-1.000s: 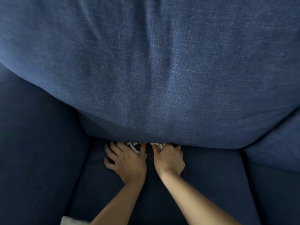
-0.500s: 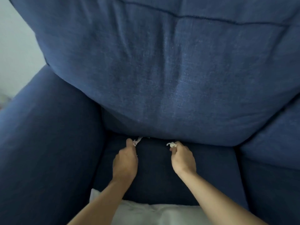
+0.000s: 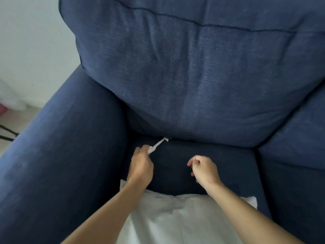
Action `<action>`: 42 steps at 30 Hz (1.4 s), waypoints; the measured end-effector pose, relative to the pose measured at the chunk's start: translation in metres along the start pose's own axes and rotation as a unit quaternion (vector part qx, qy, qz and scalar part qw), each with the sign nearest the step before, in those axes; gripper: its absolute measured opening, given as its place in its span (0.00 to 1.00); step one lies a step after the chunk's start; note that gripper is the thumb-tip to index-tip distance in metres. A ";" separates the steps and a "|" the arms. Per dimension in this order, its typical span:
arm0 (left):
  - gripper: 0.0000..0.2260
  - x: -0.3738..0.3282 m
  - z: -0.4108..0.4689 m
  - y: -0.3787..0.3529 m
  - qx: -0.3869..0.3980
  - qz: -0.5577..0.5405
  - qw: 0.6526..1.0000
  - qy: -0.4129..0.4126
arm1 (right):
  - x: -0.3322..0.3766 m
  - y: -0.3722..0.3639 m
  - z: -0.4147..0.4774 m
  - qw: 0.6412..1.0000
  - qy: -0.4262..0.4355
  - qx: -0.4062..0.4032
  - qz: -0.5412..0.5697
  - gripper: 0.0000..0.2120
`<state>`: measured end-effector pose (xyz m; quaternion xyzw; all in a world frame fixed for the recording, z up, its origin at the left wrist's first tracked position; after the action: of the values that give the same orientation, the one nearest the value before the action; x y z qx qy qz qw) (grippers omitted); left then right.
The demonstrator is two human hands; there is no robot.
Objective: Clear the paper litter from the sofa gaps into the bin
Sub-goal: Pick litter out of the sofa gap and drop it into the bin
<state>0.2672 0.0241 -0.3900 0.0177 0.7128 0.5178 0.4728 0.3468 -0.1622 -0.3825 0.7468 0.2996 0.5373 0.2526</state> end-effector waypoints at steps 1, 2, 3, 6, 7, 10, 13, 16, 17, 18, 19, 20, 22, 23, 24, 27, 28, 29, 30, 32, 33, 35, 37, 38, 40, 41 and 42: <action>0.13 -0.004 0.002 -0.003 -0.005 -0.004 1.000 0.016 | 0.000 0.001 0.001 1.000 -0.013 0.008 0.004 0.15; 0.11 -0.008 0.004 -0.007 -0.005 -0.006 0.999 0.032 | 0.000 0.002 0.003 1.000 -0.027 0.013 0.007 0.13; 0.10 -0.012 0.007 -0.012 -0.004 -0.004 0.999 0.045 | 0.000 0.003 0.006 0.999 -0.040 0.014 0.012 0.12; 0.18 -0.020 0.017 -0.035 -0.021 0.029 0.999 0.034 | -0.003 0.008 0.020 0.996 -0.073 0.020 0.050 0.13; 0.20 -0.021 0.022 -0.045 -0.036 0.046 0.998 0.021 | -0.006 0.008 0.026 0.993 -0.092 0.033 0.072 0.13; 0.24 -0.024 0.038 -0.077 -0.087 0.088 0.992 0.032 | -0.015 0.002 0.046 0.960 -0.199 0.069 0.185 0.13; 0.31 -0.027 0.048 -0.108 -0.118 0.111 0.982 0.099 | -0.022 -0.004 0.064 0.917 -0.266 0.086 0.283 0.19; 0.37 -0.030 0.052 -0.138 -0.150 0.140 0.970 0.128 | -0.022 -0.002 0.073 0.905 -0.275 0.103 0.307 0.21; 0.37 -0.031 0.053 -0.146 -0.168 0.143 0.967 0.131 | -0.023 -0.002 0.075 0.906 -0.271 0.111 0.306 0.21; 0.36 -0.032 0.052 -0.153 -0.192 0.143 0.962 0.129 | -0.024 -0.002 0.076 0.907 -0.267 0.119 0.302 0.22; 0.34 -0.032 0.052 -0.159 -0.216 0.143 0.958 0.123 | -0.026 -0.002 0.076 0.911 -0.259 0.125 0.297 0.21; 0.31 -0.031 0.051 -0.163 -0.237 0.142 0.954 0.116 | -0.028 -0.002 0.076 0.914 -0.247 0.128 0.294 0.20; 0.19 -0.030 0.051 -0.167 -0.264 0.133 0.949 0.108 | -0.033 -0.002 0.075 0.922 -0.214 0.133 0.295 0.18; 0.14 -0.029 0.050 -0.167 -0.270 0.120 0.949 0.115 | -0.035 -0.002 0.074 0.924 -0.198 0.133 0.298 0.17; 0.10 -0.029 0.051 -0.166 -0.271 0.104 0.949 0.124 | -0.037 -0.002 0.073 0.926 -0.188 0.130 0.301 0.17; 0.06 -0.031 0.047 -0.152 -0.261 0.054 0.956 0.119 | -0.039 -0.003 0.066 0.928 -0.173 0.109 0.311 0.15; 0.05 -0.030 0.046 -0.145 -0.255 0.037 0.960 0.107 | -0.038 -0.003 0.062 0.930 -0.164 0.098 0.313 0.13; 0.05 -0.027 0.045 -0.136 -0.245 0.027 0.965 0.086 | -0.037 -0.003 0.059 0.937 -0.146 0.083 0.307 0.12; 0.06 -0.024 0.043 -0.126 -0.234 0.023 0.971 0.051 | -0.033 -0.001 0.056 0.946 -0.121 0.064 0.294 0.11; 0.07 -0.016 0.038 -0.104 -0.199 0.003 0.980 -0.019 | -0.023 0.003 0.049 0.958 -0.068 0.025 0.277 0.09; 0.07 -0.015 0.036 -0.092 -0.176 -0.015 0.984 -0.036 | -0.017 0.004 0.045 0.959 -0.050 0.010 0.278 0.09; 0.08 -0.014 0.032 -0.068 -0.139 -0.026 0.988 -0.055 | -0.006 0.005 0.035 0.957 -0.039 -0.004 0.287 0.08; 0.09 -0.016 0.030 -0.040 -0.109 -0.035 0.992 -0.057 | 0.008 0.005 0.023 0.957 -0.036 -0.008 0.289 0.06; 0.09 -0.018 0.030 -0.026 -0.096 -0.048 0.992 -0.059 | 0.016 0.005 0.016 0.956 -0.033 -0.011 0.291 0.06; 0.08 -0.023 0.030 0.006 -0.088 -0.065 0.991 -0.079 | 0.034 0.007 0.002 0.954 -0.020 -0.019 0.299 0.06; 0.08 -0.025 0.030 0.023 -0.087 -0.069 0.990 -0.092 | 0.046 0.008 -0.006 0.952 -0.009 -0.025 0.304 0.06; 0.08 -0.027 0.030 0.039 -0.087 -0.071 0.989 -0.101 | 0.058 0.010 -0.016 0.950 0.001 -0.032 0.311 0.06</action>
<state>0.2845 0.0503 -0.3432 -0.0217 0.6132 0.5385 0.5775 0.3475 -0.1265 -0.3334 0.7939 0.0352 0.5994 0.0960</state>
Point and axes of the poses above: each hand's wrist, its own z-axis towards the middle knuckle, its own y-axis out of the back of the hand, x = y × z, the point moved 2 cm from there along z, towards the middle knuckle, and after that the axes turned 15 degrees about -x, right-handed, at the moved point
